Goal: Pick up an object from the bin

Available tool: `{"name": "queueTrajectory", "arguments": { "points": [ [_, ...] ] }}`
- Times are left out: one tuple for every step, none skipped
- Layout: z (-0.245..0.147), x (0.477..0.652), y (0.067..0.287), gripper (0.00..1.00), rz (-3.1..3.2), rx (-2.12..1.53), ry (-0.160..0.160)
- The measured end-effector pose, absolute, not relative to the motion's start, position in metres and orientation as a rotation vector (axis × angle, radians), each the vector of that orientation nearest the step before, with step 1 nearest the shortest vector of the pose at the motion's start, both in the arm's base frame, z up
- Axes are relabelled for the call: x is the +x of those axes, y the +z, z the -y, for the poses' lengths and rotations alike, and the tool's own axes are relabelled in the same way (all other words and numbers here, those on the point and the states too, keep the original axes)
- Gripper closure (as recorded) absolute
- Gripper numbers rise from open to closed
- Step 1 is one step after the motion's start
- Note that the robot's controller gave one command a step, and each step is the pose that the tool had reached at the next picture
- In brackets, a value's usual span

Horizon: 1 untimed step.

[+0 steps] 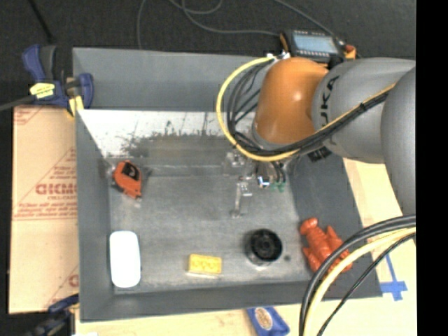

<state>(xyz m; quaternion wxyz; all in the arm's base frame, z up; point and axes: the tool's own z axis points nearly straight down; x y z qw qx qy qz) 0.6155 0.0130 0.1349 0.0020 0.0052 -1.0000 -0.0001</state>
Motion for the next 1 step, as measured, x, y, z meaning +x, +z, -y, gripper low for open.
{"name": "queueTrajectory", "arguments": {
  "points": [
    [-0.0130,0.6166,0.1396,0.00,3.144,0.016,-0.001]
  ]
}}
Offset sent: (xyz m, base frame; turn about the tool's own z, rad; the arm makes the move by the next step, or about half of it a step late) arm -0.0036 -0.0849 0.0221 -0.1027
